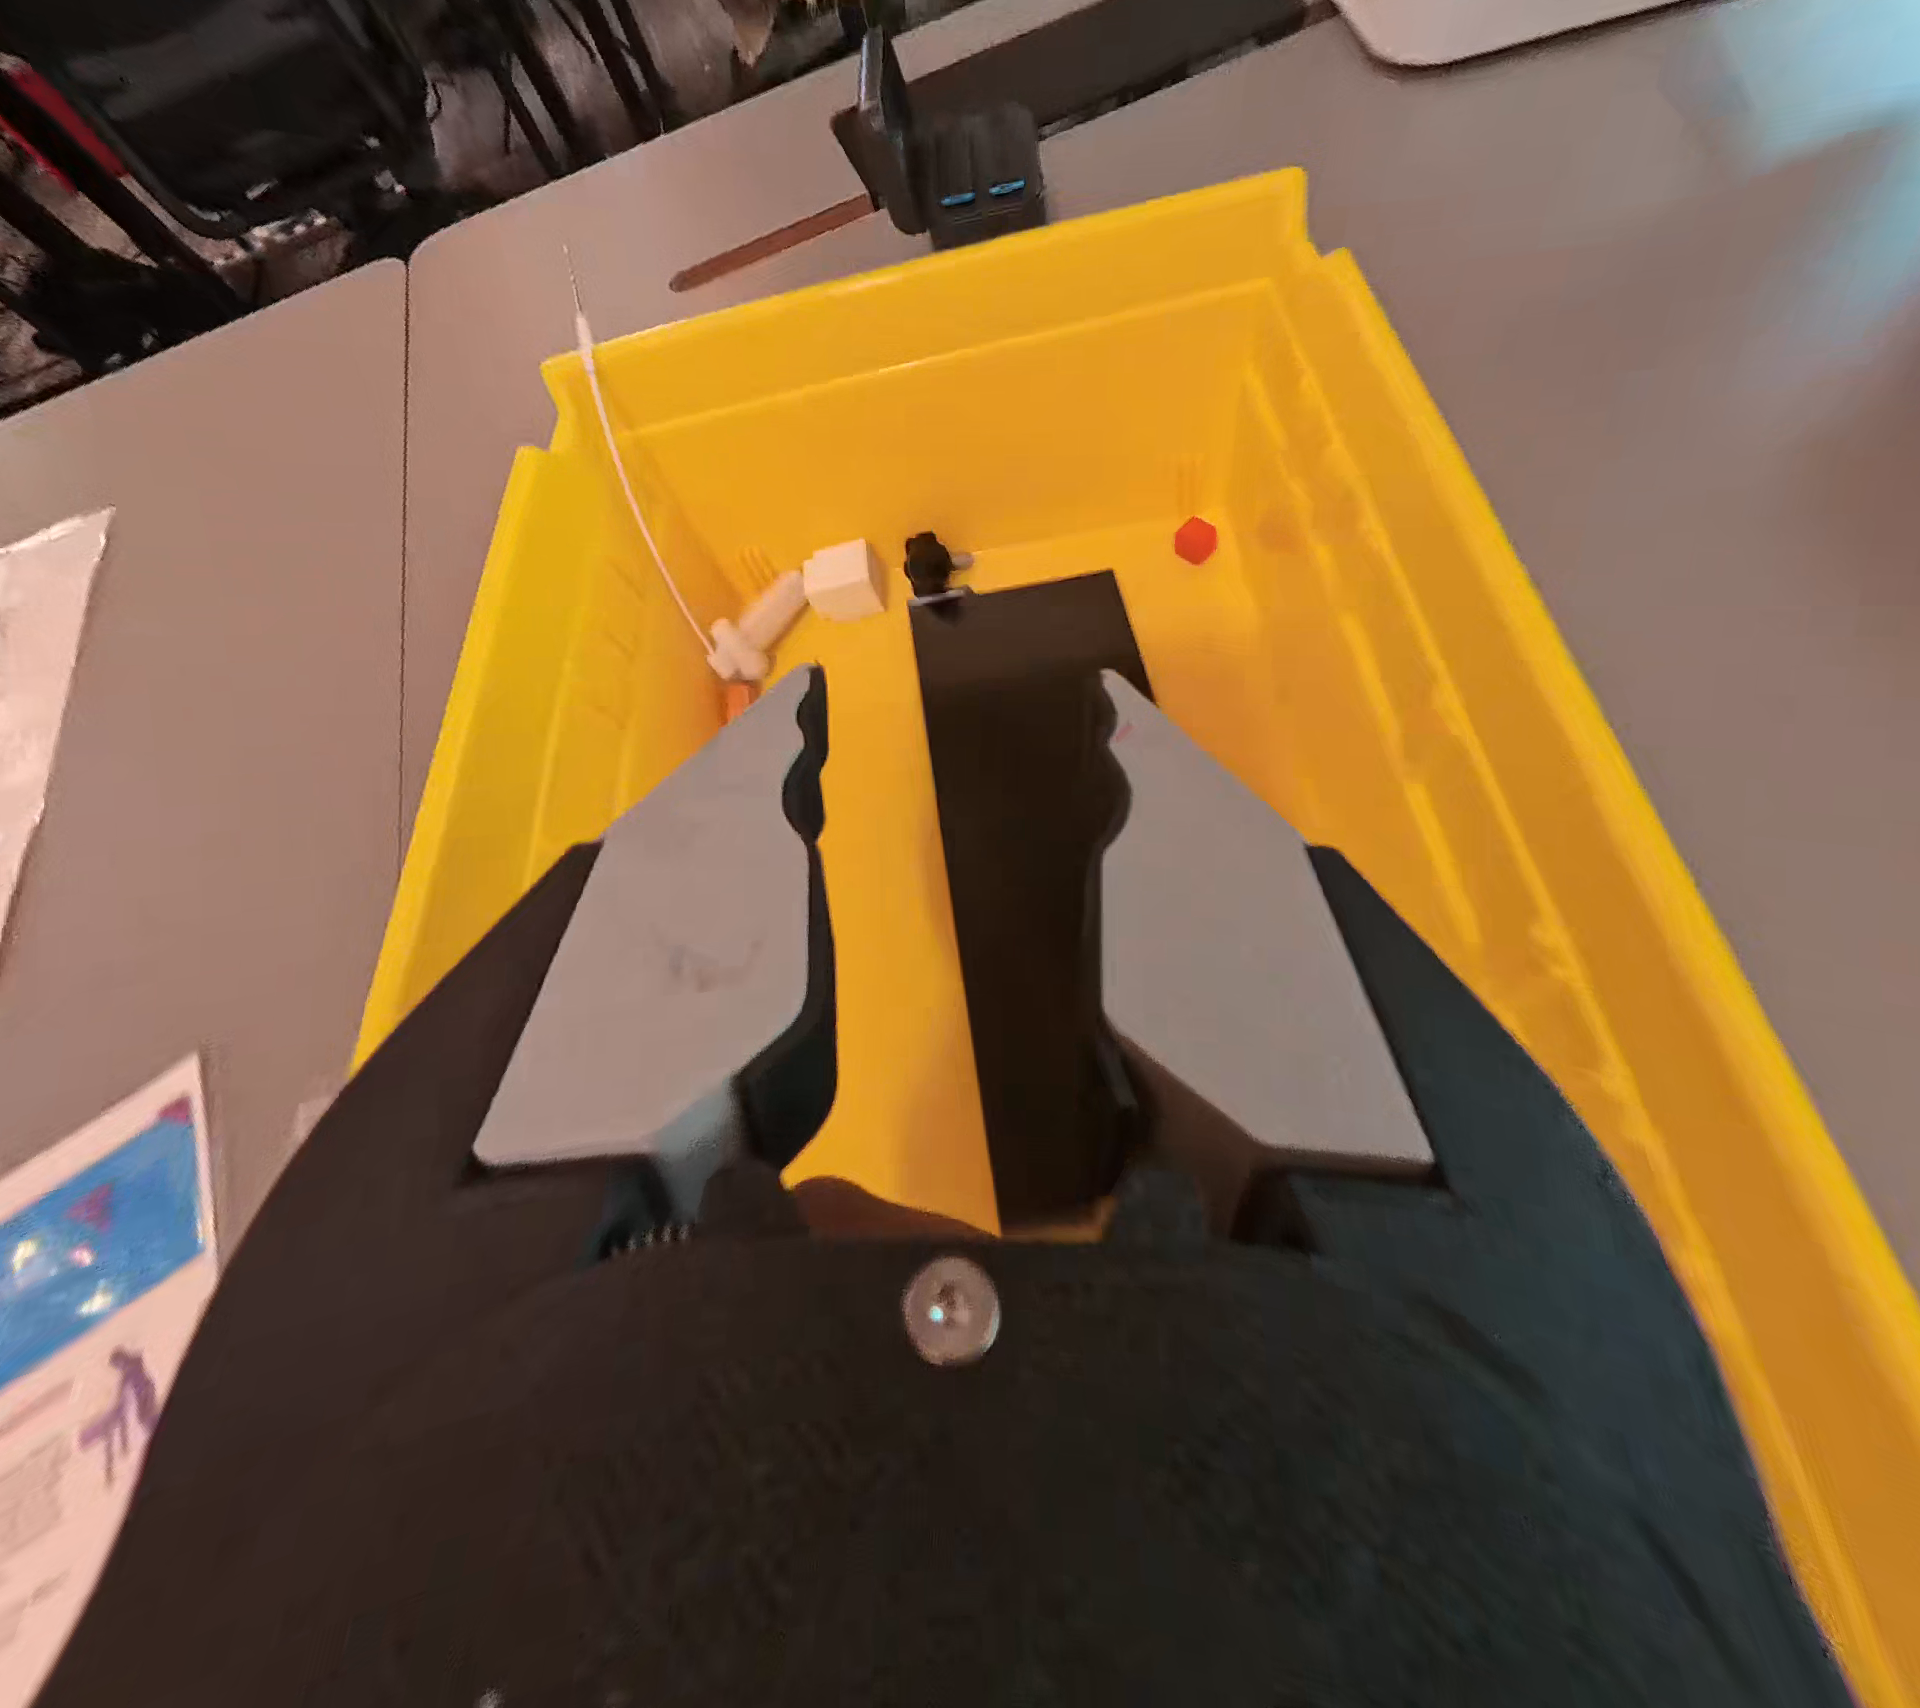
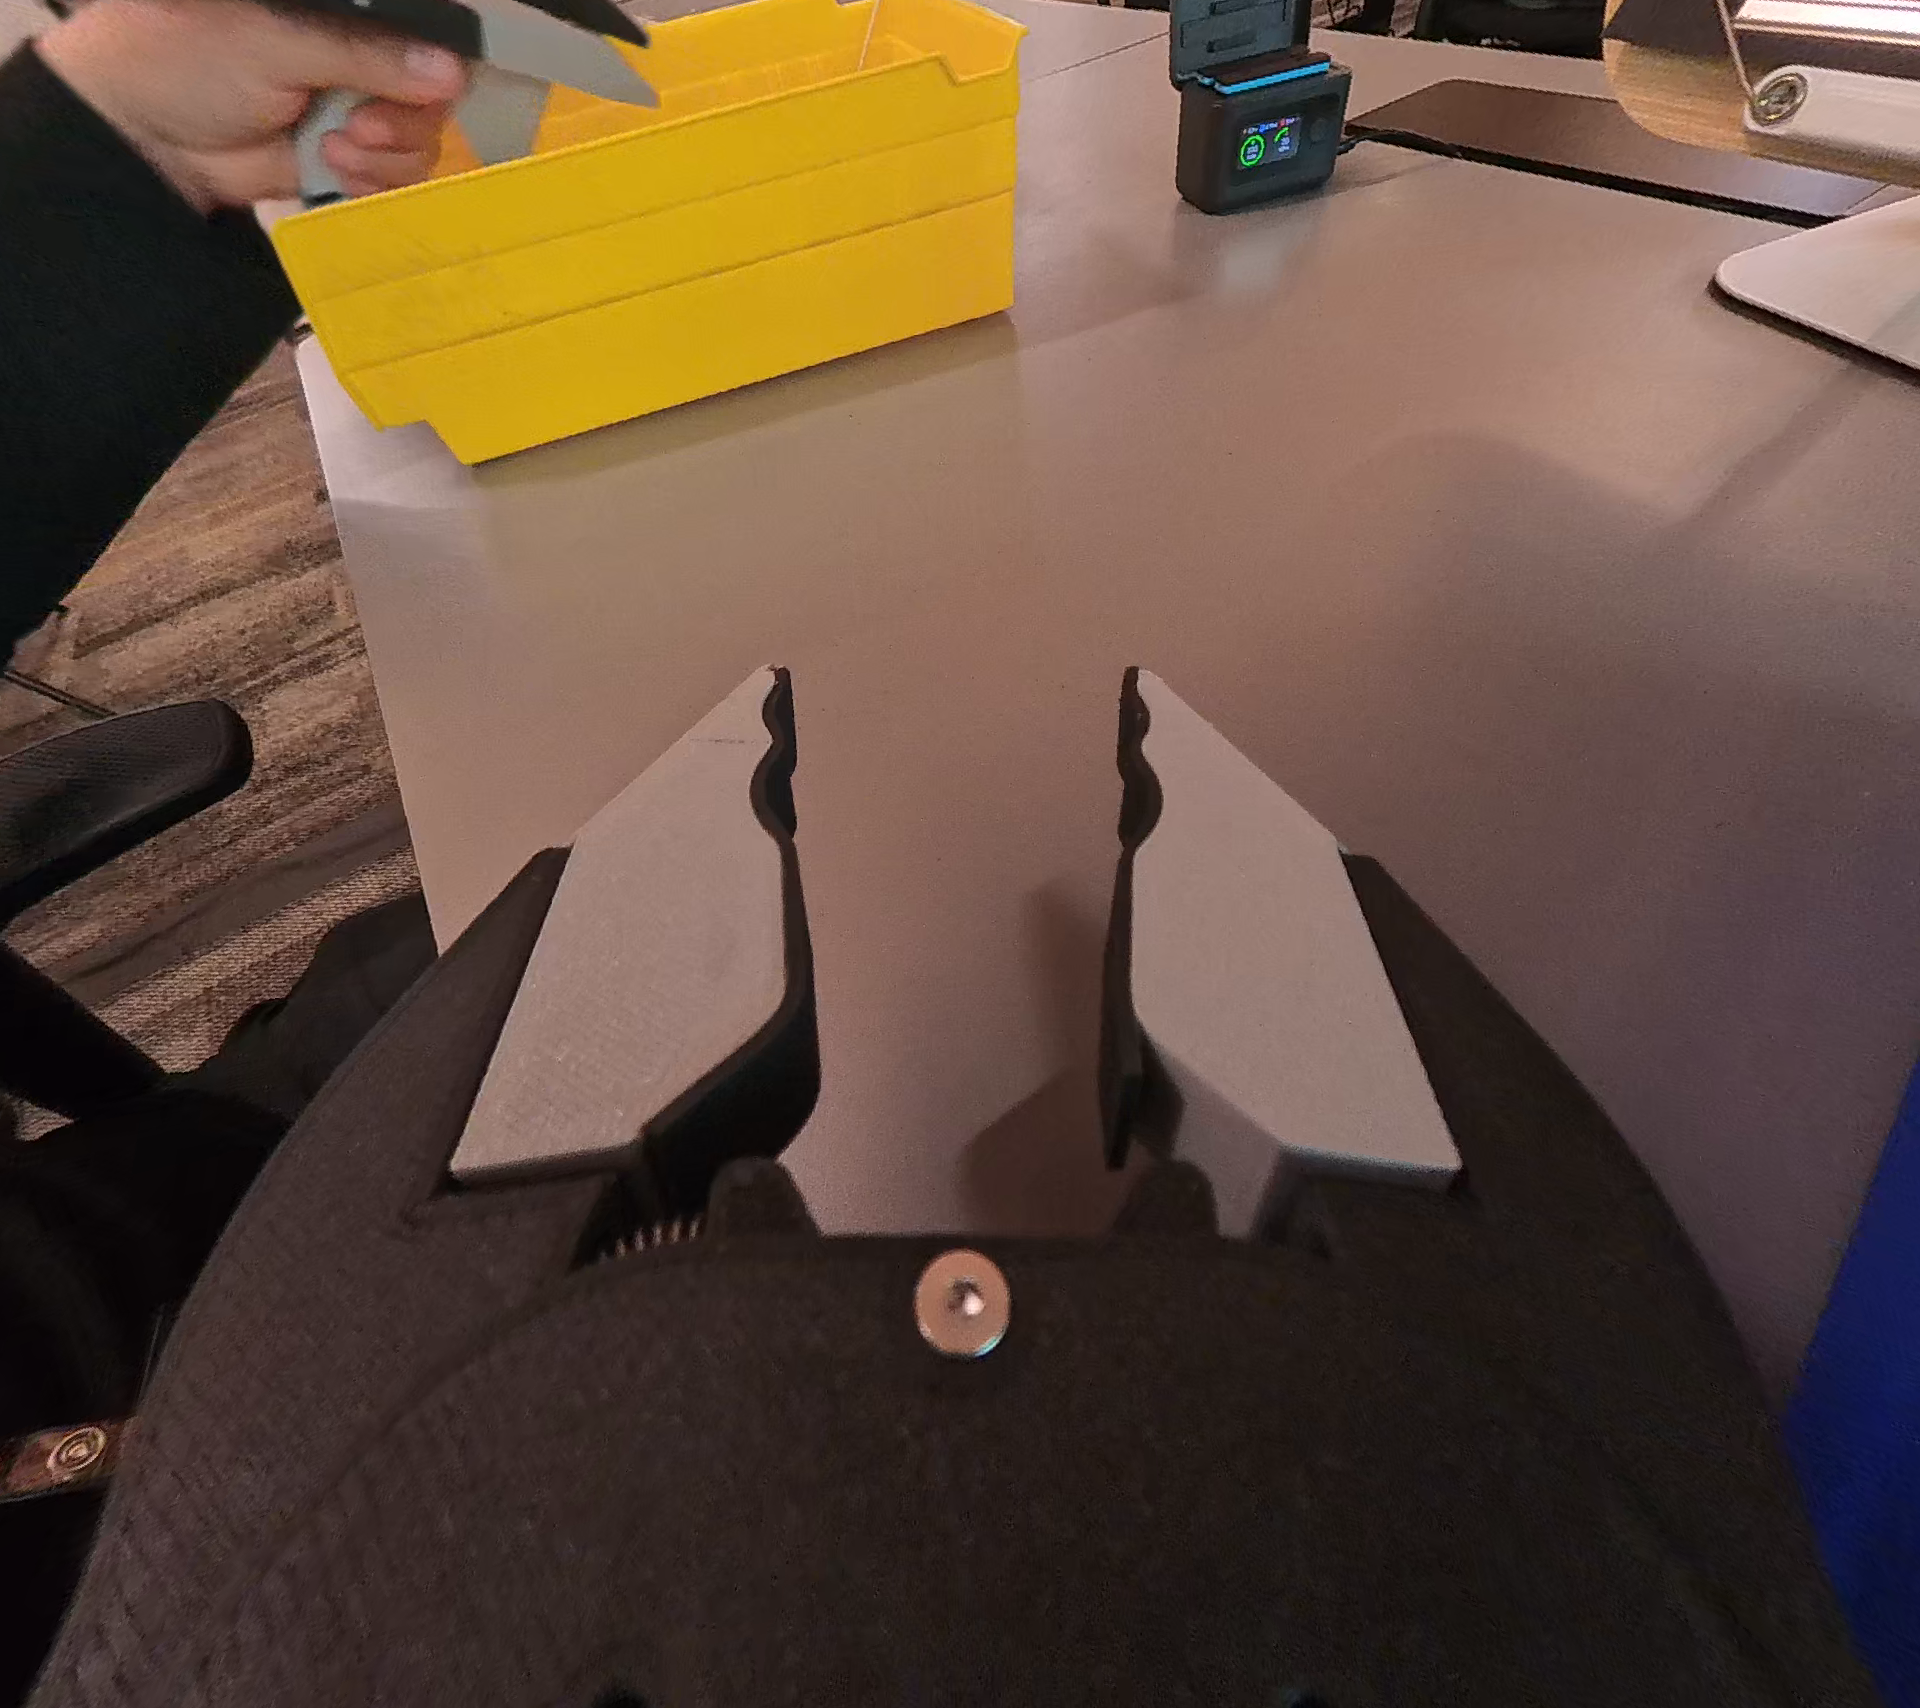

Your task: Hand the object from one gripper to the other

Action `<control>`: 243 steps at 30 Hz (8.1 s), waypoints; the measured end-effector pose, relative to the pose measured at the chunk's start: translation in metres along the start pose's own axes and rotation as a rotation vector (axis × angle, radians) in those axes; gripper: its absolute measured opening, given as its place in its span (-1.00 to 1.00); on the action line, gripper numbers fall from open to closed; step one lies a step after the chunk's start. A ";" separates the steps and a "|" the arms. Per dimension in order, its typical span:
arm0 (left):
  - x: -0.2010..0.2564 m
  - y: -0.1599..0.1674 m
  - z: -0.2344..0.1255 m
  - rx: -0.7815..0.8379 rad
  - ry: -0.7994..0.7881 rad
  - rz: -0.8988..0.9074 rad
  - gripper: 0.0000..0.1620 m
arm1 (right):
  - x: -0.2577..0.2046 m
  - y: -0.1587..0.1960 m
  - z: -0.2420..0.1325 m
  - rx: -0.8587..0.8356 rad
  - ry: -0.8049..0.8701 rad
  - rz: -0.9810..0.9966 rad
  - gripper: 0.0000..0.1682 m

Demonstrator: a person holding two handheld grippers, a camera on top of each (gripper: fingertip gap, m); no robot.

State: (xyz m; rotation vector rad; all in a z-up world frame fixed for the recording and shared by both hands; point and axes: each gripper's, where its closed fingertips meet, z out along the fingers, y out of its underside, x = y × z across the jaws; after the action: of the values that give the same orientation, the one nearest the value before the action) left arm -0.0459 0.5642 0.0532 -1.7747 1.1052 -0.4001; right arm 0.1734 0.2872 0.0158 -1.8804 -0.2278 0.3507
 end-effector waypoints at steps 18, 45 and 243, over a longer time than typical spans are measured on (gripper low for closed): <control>-0.050 0.041 0.143 -0.391 -0.093 0.028 -0.57 | -0.001 -0.002 0.000 0.014 -0.020 0.020 -0.31; 0.288 -0.063 -0.076 0.682 0.174 0.807 -0.77 | -0.039 -0.009 -0.006 0.070 -0.249 -0.012 -0.27; 0.333 -0.027 -0.067 0.957 0.157 1.035 -0.75 | -0.106 -0.019 0.012 0.116 -0.415 -0.010 -0.56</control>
State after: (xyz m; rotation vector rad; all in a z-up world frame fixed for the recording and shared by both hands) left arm 0.0999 0.2562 0.0412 -0.2475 1.4371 -0.3216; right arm 0.0707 0.2693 0.0436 -1.6770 -0.4854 0.7321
